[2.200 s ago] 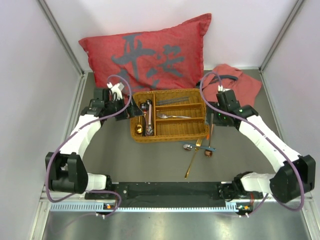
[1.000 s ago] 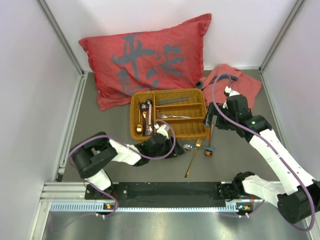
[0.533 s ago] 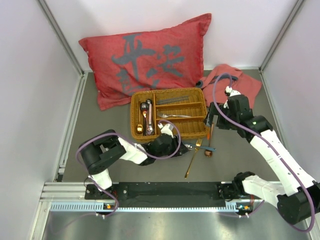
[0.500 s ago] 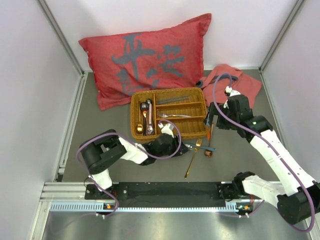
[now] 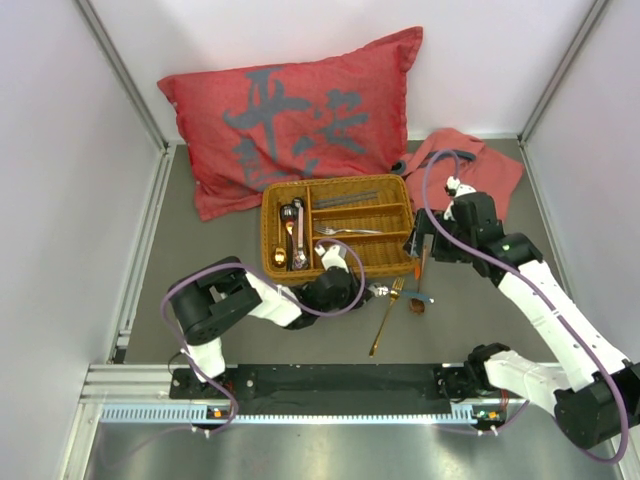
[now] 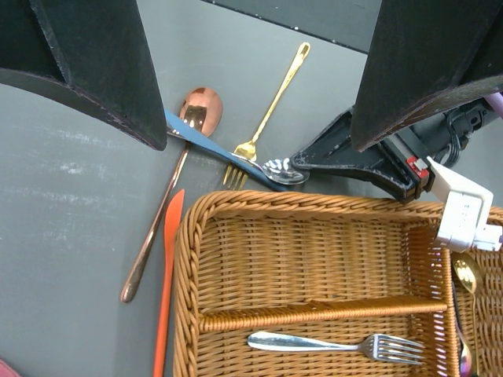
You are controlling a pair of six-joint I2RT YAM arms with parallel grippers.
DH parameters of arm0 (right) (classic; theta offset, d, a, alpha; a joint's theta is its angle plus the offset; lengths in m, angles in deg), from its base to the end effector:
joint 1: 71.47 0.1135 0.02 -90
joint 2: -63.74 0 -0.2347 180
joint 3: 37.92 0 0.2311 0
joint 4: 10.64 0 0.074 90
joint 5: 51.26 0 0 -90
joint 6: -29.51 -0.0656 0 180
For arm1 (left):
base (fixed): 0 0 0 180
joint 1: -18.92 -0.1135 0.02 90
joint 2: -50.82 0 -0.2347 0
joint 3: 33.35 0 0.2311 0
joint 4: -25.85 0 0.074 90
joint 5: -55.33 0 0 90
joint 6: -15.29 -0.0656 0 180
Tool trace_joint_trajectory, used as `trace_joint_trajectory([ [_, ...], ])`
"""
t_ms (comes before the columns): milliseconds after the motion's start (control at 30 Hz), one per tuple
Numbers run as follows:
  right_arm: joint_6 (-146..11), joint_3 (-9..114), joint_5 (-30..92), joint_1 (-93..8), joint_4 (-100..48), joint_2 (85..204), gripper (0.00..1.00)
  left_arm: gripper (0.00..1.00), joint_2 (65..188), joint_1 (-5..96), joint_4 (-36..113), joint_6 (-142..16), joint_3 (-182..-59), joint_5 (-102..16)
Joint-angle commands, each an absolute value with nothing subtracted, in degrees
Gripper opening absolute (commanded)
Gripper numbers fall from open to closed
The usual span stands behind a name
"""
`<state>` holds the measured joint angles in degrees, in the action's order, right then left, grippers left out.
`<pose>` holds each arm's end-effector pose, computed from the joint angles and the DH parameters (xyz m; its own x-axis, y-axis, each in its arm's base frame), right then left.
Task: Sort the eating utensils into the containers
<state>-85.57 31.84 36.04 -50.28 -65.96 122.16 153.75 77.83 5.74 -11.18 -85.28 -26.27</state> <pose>0.2078 0.0839 0.2620 -0.7529 0.1623 -0.6379 -0.0812 0.9388 0.3346 0.1823 -0.2838 0.0913 -0.8186 -0.3574 -0.4496 0.1114 0.6691 -0.7348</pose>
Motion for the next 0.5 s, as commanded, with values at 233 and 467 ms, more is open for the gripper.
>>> trace_joint_trajectory([
  [233, -83.3, 31.2, 33.5, -50.9, -65.4, 121.4, 0.99, 0.00, 147.8, 79.0, 5.9, -13.4, -81.4, -25.4],
  [467, -82.8, 31.4, 32.6, -50.9, -65.9, 121.1, 0.99, 0.00, 135.8, 79.3, 10.0, -17.0, -78.4, -26.2],
])
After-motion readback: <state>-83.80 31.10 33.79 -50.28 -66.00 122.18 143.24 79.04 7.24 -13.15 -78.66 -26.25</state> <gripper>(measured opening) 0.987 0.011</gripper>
